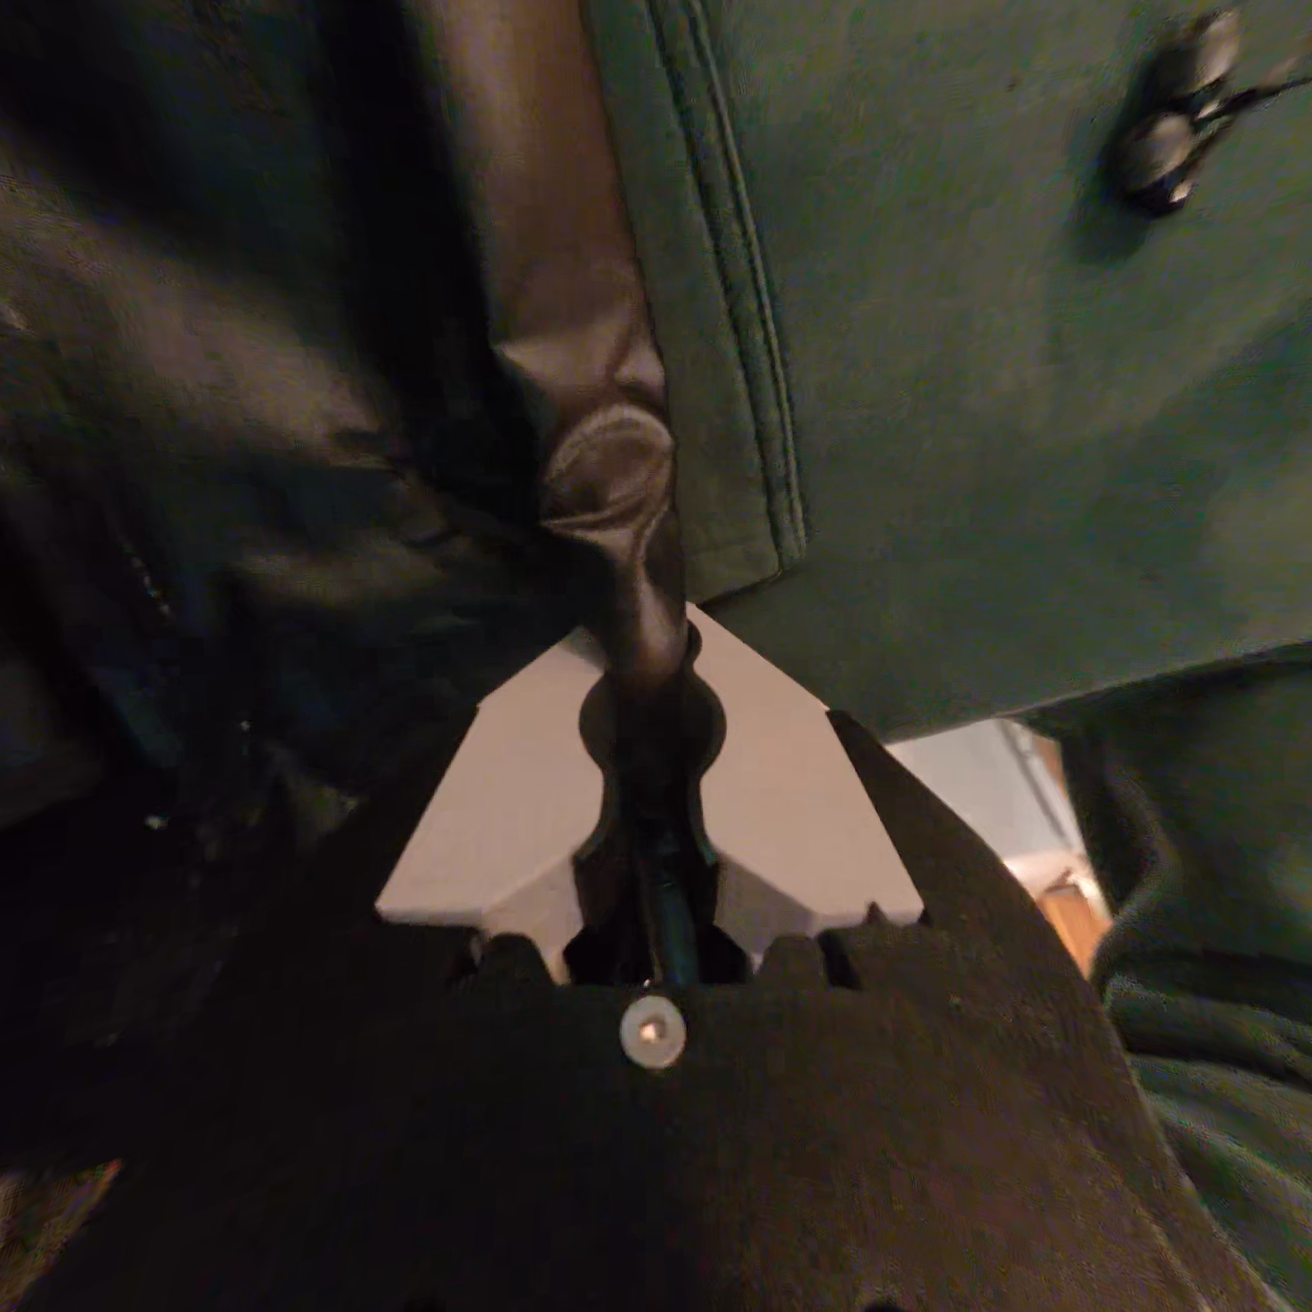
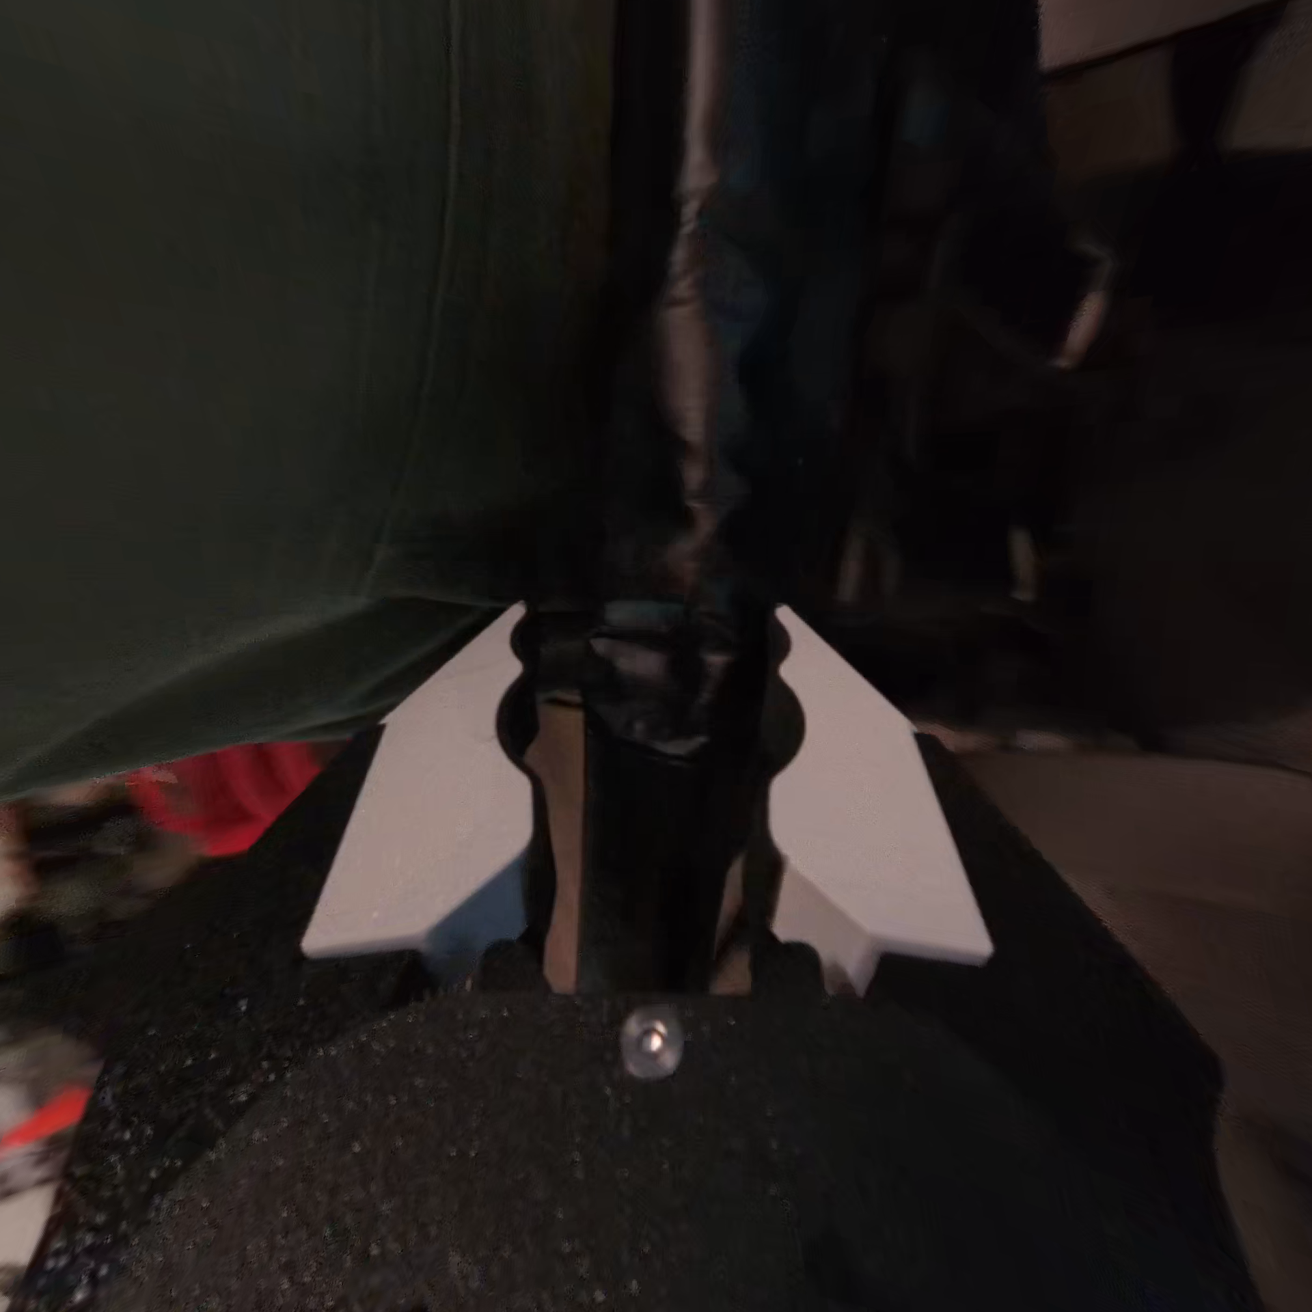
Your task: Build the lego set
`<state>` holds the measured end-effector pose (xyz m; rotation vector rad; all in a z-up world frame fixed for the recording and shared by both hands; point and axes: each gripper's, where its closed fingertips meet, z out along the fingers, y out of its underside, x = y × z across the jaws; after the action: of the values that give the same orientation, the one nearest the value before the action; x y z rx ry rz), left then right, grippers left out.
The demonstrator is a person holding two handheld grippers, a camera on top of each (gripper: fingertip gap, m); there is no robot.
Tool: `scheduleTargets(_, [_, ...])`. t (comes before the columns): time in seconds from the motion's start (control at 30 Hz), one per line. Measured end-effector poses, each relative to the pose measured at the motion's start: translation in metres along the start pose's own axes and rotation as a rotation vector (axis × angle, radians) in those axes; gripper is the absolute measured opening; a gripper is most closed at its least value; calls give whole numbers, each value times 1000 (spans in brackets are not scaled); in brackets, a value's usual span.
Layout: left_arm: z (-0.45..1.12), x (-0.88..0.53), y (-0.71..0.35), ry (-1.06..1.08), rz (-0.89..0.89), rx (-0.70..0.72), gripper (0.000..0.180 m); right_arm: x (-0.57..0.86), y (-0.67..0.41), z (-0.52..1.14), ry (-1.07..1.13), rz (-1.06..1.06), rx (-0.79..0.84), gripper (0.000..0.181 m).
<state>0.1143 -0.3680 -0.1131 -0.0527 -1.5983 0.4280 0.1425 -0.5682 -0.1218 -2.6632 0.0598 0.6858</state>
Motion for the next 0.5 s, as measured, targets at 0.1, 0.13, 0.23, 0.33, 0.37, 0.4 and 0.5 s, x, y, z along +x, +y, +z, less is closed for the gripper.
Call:
scheduleTargets(0.1, [3,1,-7,136,-8,40,7,8,21,16,210,-129,-180,54])
scheduleTargets(0.13, [4,1,-9,166,-6,42,7,3,26,22,160,-112,-197,49])
scheduleTargets(0.23, [2,4,-15,194,-8,52,8,-8,27,22,-51,-5,-138,40])
scheduleTargets(0.33, [0,9,-17,198,-13,86,12,-14,23,16,-230,53,-74,35])
scheduleTargets(0.37, [1,10,-17,200,-23,98,13,-18,23,17,-295,68,-62,33])
scheduleTargets(0.4, [2,10,-15,194,-43,102,13,-22,21,18,-355,80,-45,32])
scheduleTargets(0.5, [4,4,-11,66,-53,114,13,-23,16,21,-484,117,8,28])
